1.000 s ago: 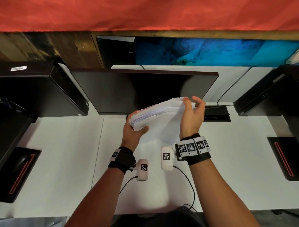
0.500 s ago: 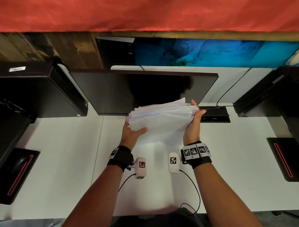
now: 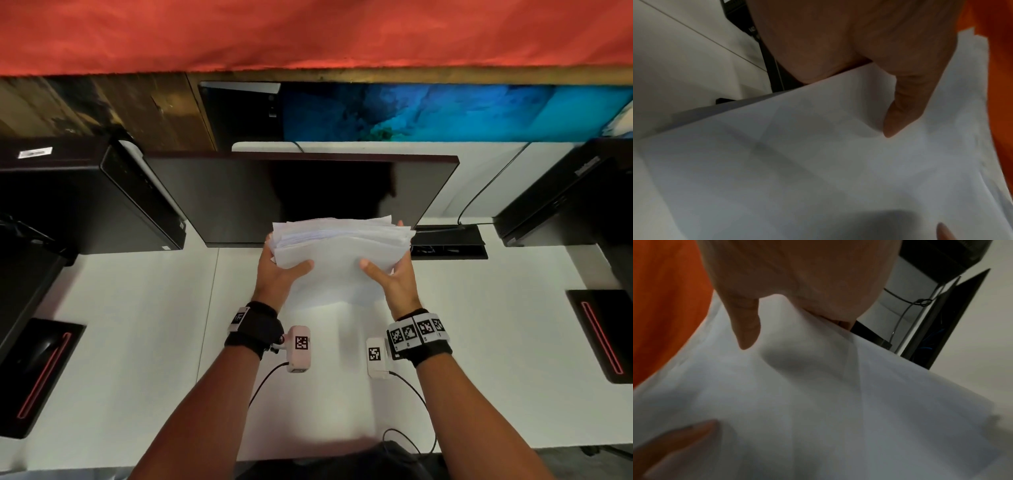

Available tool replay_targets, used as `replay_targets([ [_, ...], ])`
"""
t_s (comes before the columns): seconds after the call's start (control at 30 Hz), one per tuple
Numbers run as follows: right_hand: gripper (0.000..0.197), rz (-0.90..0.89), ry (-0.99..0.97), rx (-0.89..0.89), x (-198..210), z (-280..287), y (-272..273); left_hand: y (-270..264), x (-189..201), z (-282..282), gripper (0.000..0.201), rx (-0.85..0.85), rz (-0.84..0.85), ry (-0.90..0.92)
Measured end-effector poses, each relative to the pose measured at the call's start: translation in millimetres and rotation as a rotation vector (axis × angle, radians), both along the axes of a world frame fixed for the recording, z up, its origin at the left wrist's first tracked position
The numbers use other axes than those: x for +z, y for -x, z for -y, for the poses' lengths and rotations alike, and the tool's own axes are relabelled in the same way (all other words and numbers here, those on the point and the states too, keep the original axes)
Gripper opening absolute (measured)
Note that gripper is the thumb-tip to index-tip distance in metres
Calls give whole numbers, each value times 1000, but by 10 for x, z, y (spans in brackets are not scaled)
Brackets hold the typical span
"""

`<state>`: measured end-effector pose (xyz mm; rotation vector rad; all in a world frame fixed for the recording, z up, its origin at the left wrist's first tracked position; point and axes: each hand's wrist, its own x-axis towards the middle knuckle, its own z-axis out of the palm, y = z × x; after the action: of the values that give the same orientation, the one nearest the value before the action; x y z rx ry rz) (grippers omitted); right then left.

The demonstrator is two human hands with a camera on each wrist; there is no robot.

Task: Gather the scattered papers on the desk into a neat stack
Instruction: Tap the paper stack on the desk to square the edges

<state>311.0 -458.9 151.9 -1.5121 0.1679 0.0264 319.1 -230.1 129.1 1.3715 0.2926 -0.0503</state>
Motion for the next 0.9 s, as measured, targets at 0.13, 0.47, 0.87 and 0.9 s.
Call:
replay_targets([
  [0.13,95,23,17,4,56,-24,21,8,41,-22,74,-13,16,-16],
  [0.47,104,60,5,-38,72,4,16,20,332,0,85,-78,197,-85],
  [0.87,74,422,699,-142,177,-157,58,-48,477,269,34,319,133,-18],
  [0.9,67,427,739,-135,164,-157,63,-52,486,268,30,339,141,-34],
])
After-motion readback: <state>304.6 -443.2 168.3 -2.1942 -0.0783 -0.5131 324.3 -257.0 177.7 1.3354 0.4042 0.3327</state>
